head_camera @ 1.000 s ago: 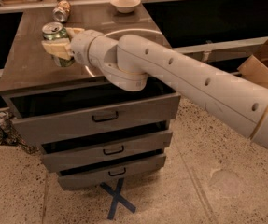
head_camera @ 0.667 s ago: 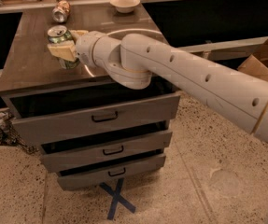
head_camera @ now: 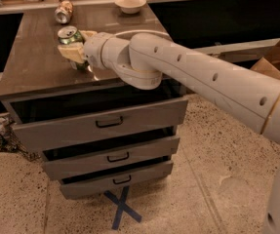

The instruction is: Place green can upright

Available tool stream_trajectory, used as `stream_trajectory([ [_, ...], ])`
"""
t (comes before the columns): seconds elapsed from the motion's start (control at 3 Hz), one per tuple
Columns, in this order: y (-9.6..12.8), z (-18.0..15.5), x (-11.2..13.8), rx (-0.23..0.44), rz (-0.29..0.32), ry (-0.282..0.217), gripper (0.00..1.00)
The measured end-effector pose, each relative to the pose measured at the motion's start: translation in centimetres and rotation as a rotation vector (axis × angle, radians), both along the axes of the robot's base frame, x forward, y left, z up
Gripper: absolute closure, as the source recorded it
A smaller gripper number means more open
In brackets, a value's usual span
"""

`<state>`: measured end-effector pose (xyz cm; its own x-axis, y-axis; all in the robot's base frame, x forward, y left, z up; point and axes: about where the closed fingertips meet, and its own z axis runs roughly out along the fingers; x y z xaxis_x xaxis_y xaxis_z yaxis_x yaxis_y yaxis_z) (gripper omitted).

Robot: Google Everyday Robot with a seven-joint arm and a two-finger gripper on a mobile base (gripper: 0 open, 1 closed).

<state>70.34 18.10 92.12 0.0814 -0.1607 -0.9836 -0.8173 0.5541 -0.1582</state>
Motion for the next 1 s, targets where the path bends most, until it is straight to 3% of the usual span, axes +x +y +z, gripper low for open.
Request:
stream_trajectory([
  [0.33,0.28,-0.04,0.2,-0.008,0.009,-0.004,0.13],
  [0.67,0.27,-0.27,0.61,-0.003,-0.002,-0.014,0.0],
  [1.0,0.48,-0.08,0.37,0.008,-0.013,-0.035,0.0],
])
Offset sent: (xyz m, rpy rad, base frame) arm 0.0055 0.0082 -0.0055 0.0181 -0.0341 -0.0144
